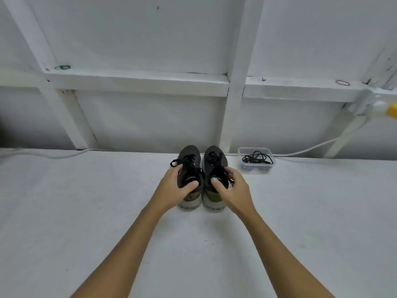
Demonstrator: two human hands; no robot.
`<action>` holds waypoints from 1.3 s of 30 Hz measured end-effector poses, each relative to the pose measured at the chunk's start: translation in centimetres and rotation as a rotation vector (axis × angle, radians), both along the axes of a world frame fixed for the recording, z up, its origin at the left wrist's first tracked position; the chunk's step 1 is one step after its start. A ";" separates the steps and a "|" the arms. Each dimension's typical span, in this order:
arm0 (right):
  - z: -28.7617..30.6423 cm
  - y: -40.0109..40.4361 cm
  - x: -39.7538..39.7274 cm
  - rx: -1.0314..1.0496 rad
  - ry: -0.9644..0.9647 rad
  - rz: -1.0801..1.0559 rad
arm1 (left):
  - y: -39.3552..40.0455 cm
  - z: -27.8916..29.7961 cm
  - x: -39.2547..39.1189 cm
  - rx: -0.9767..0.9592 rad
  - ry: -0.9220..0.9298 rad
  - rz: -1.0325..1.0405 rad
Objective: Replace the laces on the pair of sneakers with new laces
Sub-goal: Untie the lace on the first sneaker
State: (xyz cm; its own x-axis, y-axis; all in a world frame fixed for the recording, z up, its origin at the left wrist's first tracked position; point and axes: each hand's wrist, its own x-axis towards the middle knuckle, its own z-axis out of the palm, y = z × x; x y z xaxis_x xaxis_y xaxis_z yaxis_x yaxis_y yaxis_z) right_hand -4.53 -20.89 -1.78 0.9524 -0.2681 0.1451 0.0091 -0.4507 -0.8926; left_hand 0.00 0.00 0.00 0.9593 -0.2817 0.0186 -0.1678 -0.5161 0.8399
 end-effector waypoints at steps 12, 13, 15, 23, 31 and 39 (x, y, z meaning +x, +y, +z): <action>-2.2 0.0 0.1 0.020 0.134 0.011 | -1.0 -4.1 0.3 -0.021 0.004 0.041; -2.2 0.0 0.2 0.029 0.142 0.003 | -1.1 -4.2 0.2 -0.021 0.008 0.051; -2.2 0.1 0.2 0.034 0.148 -0.009 | -0.9 -4.4 0.1 -0.018 0.012 0.080; -2.4 0.5 -3.6 0.053 0.119 0.006 | 0.3 -5.0 -2.7 0.030 0.004 0.122; -3.2 1.9 -9.4 0.050 0.091 0.035 | 1.9 -5.6 -7.8 0.019 -0.014 0.136; -2.9 2.4 -12.1 0.044 0.091 0.075 | 2.8 -5.8 -11.2 -0.004 -0.031 0.170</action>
